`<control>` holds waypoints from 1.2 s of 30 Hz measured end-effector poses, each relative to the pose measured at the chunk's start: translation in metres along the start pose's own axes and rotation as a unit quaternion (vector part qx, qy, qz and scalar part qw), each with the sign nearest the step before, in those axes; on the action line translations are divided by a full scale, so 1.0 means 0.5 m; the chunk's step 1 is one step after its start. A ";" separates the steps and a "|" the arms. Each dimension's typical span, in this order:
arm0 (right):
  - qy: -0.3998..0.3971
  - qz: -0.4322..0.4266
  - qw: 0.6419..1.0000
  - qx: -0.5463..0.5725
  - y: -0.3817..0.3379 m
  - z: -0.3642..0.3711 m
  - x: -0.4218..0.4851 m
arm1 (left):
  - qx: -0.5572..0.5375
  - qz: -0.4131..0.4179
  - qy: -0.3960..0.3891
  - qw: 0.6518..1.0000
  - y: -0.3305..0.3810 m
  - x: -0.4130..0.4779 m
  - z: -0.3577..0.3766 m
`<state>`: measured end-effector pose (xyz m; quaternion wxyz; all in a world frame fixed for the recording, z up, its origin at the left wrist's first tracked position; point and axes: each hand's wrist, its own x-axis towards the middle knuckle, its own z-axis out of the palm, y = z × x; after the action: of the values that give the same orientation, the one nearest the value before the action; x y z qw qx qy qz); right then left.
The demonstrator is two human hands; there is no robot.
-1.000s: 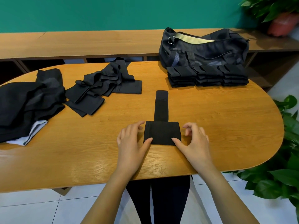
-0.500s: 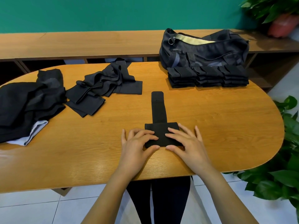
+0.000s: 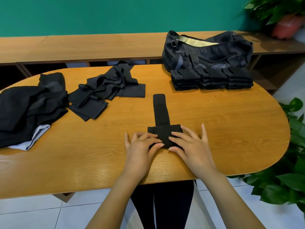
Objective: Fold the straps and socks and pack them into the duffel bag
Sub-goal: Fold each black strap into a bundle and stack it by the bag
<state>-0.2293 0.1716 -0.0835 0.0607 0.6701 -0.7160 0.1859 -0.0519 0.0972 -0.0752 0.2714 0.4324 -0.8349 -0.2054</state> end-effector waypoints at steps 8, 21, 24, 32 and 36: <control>0.024 0.047 0.994 0.097 -0.006 0.014 0.008 | -0.039 -0.046 0.034 0.998 0.005 0.004 0.016; 0.014 0.127 0.967 0.221 -0.022 0.014 0.014 | -0.021 -0.038 0.038 0.998 0.003 0.009 0.019; 0.014 0.120 0.962 0.247 -0.018 0.010 0.014 | -0.026 -0.039 0.039 0.998 0.002 0.010 0.019; 0.021 0.125 0.955 0.269 -0.012 0.011 0.014 | -0.032 -0.046 0.034 0.998 0.002 0.010 0.017; 0.024 0.130 0.955 0.264 -0.011 0.013 0.014 | -0.032 -0.042 0.028 0.998 0.000 0.010 0.014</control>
<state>-0.2237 0.1628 -0.0862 -0.1257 0.5588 -0.7206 0.3907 -0.0588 0.0939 -0.0792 0.2999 0.4633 -0.8012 -0.2312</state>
